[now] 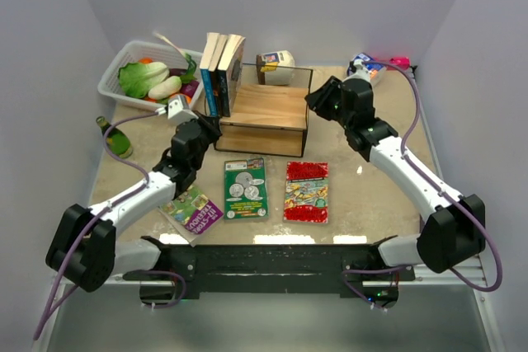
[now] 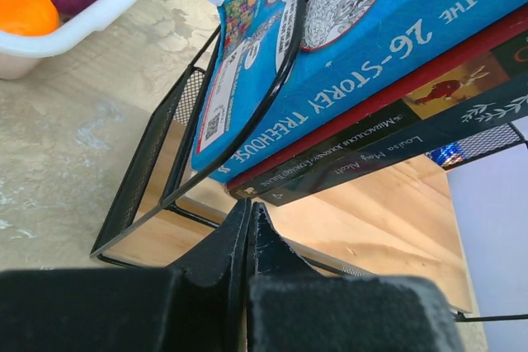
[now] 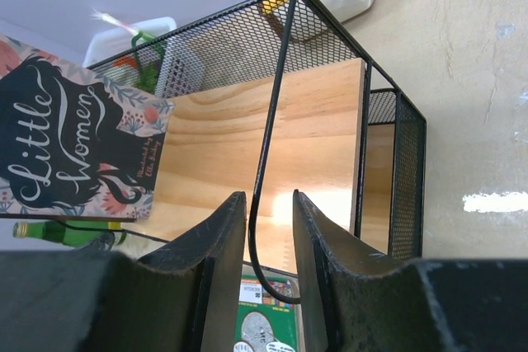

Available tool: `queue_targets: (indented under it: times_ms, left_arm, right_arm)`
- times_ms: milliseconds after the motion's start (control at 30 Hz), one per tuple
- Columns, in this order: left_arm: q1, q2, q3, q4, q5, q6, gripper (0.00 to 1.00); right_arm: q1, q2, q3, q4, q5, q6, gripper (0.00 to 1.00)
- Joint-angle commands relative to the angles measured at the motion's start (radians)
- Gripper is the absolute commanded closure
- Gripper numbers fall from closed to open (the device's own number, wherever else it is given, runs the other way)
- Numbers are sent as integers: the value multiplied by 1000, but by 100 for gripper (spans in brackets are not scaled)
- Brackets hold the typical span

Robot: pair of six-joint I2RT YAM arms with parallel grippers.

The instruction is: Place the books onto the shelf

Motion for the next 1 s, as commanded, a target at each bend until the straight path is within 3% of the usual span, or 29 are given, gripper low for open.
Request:
queue_targets:
  times_ms: [0, 533, 800, 967]
  left_arm:
    - [3, 37, 22, 92, 11, -35, 100]
    - [31, 115, 82, 121, -6, -52, 100]
    - [31, 49, 36, 98, 6, -52, 100]
    - [31, -63, -10, 56, -3, -52, 100]
  right_arm:
    - [-1, 8, 33, 50, -14, 7, 67]
    - [0, 12, 37, 50, -26, 9, 71]
    - [-1, 11, 33, 51, -27, 7, 71]
    - [0, 6, 28, 48, -23, 9, 65]
